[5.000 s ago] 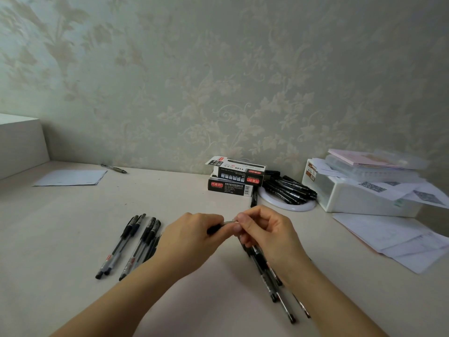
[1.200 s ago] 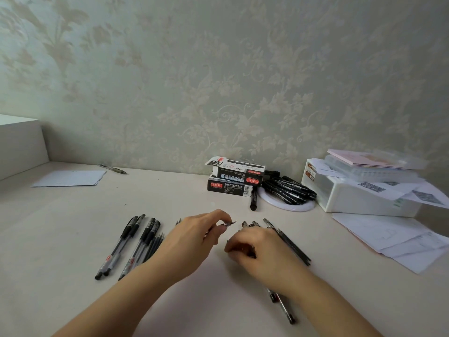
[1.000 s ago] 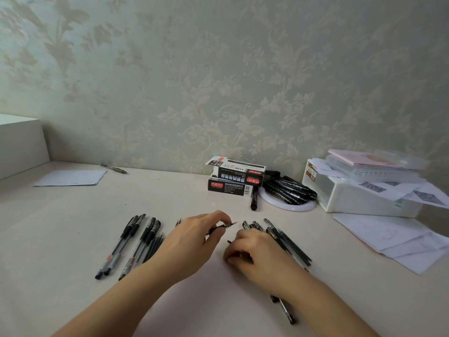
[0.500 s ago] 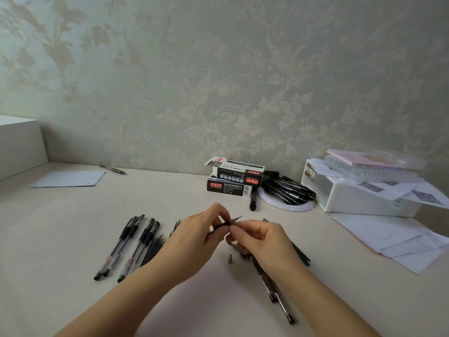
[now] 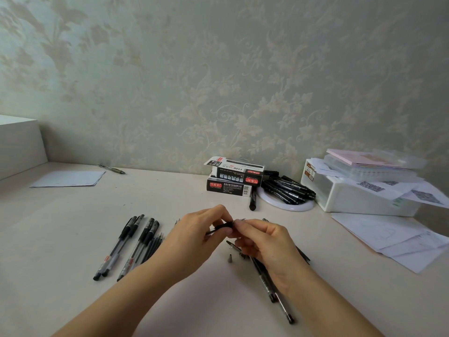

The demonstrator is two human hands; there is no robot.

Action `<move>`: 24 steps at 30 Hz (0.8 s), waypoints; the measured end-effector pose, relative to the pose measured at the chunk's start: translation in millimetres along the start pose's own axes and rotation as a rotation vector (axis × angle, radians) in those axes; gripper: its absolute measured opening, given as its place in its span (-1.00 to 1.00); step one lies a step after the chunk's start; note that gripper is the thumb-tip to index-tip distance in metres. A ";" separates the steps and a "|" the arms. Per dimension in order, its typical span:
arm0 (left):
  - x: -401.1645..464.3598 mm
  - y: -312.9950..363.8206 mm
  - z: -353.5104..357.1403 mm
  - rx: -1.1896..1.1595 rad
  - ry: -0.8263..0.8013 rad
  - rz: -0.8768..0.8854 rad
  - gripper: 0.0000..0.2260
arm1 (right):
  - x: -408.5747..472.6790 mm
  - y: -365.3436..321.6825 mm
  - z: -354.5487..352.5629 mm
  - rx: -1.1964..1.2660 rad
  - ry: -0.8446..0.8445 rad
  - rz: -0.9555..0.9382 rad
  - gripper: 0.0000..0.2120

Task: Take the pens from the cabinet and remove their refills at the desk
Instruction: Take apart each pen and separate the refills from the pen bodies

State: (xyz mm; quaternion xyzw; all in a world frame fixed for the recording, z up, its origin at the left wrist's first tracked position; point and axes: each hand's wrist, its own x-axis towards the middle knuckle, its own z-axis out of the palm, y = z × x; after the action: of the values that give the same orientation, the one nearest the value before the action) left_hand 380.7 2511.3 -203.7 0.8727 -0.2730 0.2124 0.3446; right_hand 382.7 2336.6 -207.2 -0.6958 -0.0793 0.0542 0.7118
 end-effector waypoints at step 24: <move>0.7 -16.1 -5.0 0.191 0.096 -0.212 -0.96 | 20.6 -4.8 -57.5 -0.575 0.455 -0.209 -0.94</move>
State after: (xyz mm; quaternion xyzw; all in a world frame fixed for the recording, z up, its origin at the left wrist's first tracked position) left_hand 390.3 2524.5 -207.7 0.9143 -0.1410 0.2414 0.2930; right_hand 413.5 2283.8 -202.8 -0.8497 -0.0017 -0.1988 0.4884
